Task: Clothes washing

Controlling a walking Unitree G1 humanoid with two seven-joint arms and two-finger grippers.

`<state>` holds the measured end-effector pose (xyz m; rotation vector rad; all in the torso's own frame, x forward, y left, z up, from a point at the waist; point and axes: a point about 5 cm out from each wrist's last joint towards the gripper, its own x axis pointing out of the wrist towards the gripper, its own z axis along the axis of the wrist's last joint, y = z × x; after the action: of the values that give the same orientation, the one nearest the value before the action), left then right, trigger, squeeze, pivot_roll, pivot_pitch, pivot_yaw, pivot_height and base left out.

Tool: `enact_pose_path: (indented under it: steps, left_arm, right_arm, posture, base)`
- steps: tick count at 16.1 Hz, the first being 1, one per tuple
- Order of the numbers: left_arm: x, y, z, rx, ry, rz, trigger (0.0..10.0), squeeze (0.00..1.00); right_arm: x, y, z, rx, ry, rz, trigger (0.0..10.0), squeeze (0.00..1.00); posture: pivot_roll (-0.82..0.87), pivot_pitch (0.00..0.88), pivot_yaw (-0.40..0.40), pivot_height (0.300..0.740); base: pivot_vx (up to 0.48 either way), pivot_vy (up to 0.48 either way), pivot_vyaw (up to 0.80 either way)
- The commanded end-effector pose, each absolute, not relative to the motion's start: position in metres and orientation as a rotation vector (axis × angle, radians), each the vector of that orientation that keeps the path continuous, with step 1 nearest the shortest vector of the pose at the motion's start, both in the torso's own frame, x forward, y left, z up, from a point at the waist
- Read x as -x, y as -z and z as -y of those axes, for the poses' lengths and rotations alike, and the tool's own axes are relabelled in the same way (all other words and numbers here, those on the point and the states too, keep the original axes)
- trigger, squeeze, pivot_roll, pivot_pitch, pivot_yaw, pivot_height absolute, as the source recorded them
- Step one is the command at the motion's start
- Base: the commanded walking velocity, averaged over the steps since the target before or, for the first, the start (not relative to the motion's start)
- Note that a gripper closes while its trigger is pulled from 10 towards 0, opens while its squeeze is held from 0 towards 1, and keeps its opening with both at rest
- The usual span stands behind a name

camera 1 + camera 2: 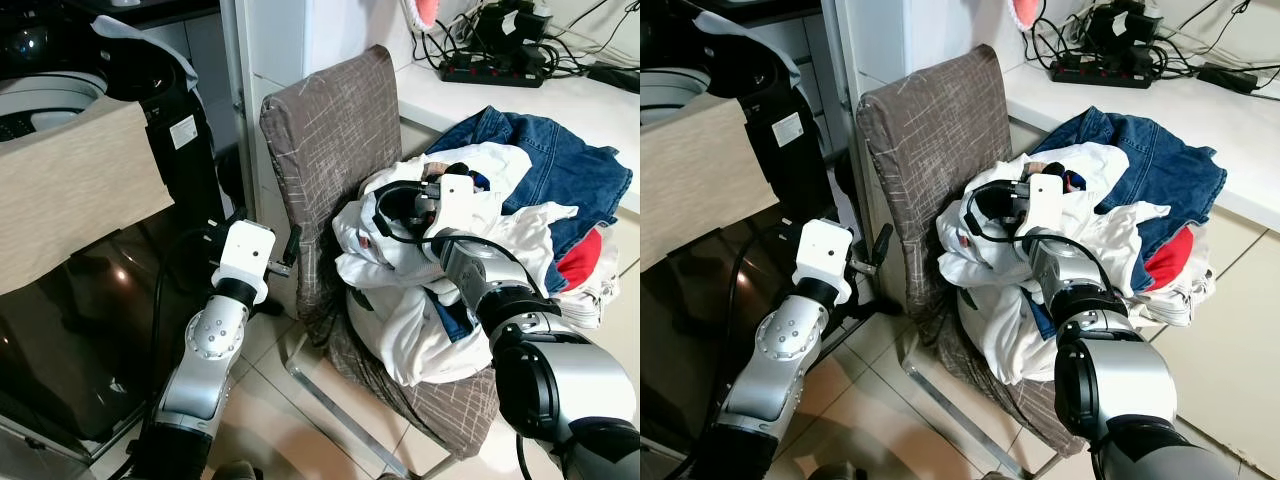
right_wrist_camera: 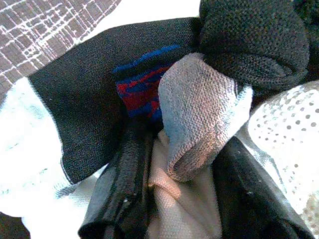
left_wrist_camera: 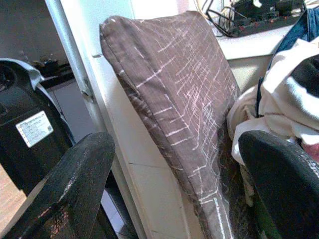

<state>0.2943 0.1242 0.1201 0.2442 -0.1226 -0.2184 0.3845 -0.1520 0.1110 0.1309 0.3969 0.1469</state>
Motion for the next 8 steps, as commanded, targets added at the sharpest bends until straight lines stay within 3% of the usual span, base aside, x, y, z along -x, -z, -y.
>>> enact_pose_path:
  steps: [1, 8]
  left_arm:
    - [-0.296, -0.12, -0.12, -0.241, 0.236, 0.119, 10.0, 0.0]
    - [-0.296, -0.121, -0.121, -0.244, 0.233, 0.122, 10.0, 0.0]
  right_arm:
    - [-0.383, -0.109, 0.152, -0.111, -0.161, -0.386, 0.0, 0.0]
    - [-0.394, -0.142, 0.15, 0.026, -0.18, -0.18, 0.0, 0.0]
  posture:
    - [0.05, 0.009, -0.043, 0.732]
    - [0.06, 0.006, -0.045, 0.732]
  base:
    - [0.0, 0.0, 0.0]
    - [0.0, 0.0, 0.0]
